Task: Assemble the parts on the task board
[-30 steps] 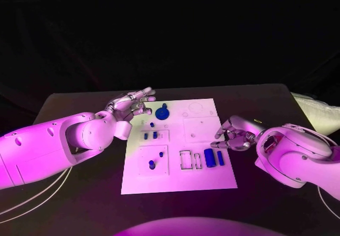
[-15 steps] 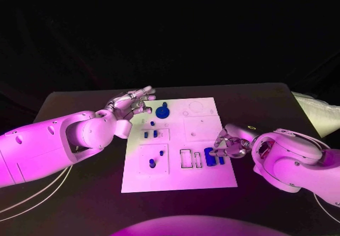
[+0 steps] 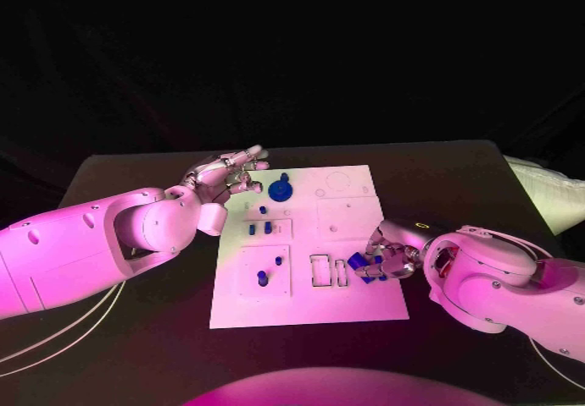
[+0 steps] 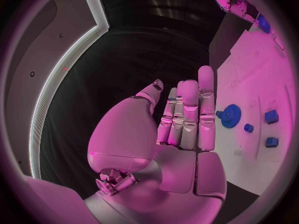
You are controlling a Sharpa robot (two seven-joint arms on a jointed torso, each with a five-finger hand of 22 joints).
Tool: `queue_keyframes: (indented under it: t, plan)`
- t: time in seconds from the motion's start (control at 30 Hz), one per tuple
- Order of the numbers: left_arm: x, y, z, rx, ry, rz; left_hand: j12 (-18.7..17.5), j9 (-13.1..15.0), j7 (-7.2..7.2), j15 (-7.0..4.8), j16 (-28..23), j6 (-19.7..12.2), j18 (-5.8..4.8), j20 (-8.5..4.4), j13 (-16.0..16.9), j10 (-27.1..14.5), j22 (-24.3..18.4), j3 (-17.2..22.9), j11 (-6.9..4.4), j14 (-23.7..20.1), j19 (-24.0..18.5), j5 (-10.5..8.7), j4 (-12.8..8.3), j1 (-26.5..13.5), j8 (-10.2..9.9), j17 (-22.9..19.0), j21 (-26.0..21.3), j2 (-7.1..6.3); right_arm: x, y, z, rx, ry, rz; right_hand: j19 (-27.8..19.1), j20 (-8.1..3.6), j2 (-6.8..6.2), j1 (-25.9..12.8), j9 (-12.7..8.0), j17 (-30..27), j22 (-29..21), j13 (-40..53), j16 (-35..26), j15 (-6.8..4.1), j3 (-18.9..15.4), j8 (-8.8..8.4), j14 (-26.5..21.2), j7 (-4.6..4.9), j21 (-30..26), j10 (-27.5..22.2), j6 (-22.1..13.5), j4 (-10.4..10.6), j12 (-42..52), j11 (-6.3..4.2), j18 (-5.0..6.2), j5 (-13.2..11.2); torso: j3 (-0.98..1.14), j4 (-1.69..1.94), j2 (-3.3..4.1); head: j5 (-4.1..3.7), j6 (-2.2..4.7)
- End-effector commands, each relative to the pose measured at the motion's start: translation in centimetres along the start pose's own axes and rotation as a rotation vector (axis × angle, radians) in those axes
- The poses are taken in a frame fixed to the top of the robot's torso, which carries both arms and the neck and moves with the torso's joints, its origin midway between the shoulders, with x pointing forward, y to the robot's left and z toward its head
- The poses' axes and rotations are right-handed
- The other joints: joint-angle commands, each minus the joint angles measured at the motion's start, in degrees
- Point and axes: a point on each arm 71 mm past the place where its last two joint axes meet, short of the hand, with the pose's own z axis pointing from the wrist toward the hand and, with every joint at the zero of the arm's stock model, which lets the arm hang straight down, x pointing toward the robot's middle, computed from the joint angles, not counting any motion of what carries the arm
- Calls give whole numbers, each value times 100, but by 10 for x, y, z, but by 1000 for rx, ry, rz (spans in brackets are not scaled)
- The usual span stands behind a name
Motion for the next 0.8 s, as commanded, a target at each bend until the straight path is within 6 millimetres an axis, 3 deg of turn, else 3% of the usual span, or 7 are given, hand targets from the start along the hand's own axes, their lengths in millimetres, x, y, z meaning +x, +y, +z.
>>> queue_keyframes:
  t: [0.03,0.27,0.47,0.8]
  plan:
    - [2,0,0,3,23,-2,21,-9,5,-2,7,-32,62,2,-1,-33,-8,-32,-7,-53,-24,27,-6,-5,32,-6,-3,-2,5,0,2,5,25,-35,66,-3,41,-5,5,616,8,0,30,1,-22,35,427,1,38,57,28,-2,30,1,-81,21,-2,3,0,11,-17]
    - [2,0,0,2,23,-1,21,-9,5,-2,7,-32,62,2,-1,-33,-8,-32,-7,-53,-24,27,-6,-5,32,-6,-3,-2,10,2,6,3,28,-32,61,-6,64,37,20,607,1,30,25,-4,-37,50,424,-5,34,65,40,-5,42,-4,-79,41,-2,5,-1,28,-25]
    - [2,0,-1,2,24,0,21,-9,5,-2,7,-32,62,2,-1,-33,-8,-32,-7,-53,-24,27,-6,-5,32,-6,-3,-2,9,2,6,5,-15,0,65,-29,286,231,101,617,26,187,30,-35,-7,134,424,-47,50,141,162,-36,129,-43,-82,164,-8,2,-8,31,-35]
    - [2,1,0,1,25,0,21,-9,5,-2,7,-32,62,2,-1,-33,-8,-32,-7,-53,-24,27,-6,-5,32,-6,-3,-2,-3,7,-6,-25,-114,147,98,-95,477,264,240,684,109,429,63,-106,-27,208,437,-143,99,301,357,32,289,-130,-98,620,-7,-1,-10,30,-30]
